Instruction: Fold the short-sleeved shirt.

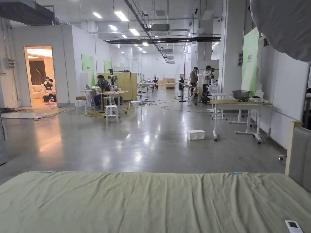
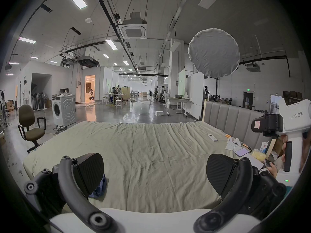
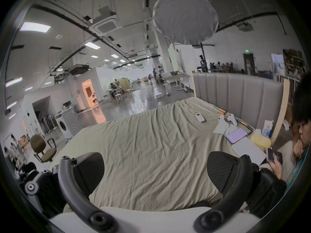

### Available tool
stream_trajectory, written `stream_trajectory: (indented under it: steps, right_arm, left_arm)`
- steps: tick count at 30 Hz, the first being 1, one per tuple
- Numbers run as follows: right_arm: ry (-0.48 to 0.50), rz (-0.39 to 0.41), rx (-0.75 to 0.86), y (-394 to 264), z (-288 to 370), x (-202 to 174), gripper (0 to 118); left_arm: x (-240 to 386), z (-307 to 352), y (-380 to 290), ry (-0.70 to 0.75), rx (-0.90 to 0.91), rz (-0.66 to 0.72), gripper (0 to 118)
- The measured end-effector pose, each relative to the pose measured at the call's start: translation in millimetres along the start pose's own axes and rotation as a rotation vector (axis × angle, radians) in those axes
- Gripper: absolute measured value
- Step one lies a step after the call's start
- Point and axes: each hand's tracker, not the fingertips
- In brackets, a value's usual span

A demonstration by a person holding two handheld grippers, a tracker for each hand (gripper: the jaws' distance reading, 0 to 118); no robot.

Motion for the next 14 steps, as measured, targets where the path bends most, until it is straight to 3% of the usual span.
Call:
stream_trajectory:
  steps: [5,9,14]
  right_arm:
    - [0.220,0.079,0.032,-5,4,-9,118]
    - [0.220,0.225,0.130,-12,2,-14,118]
    - [0.200,0.210,0.105,-21,1,-11,118]
  left_arm:
    - [2,-2,-1,-0.005,-0.011,0.011,118]
    - [4,1,-1,-0.007,-0.014,0.001,118]
    - [2,2,1,-0.017,-0.003,0.017,118]
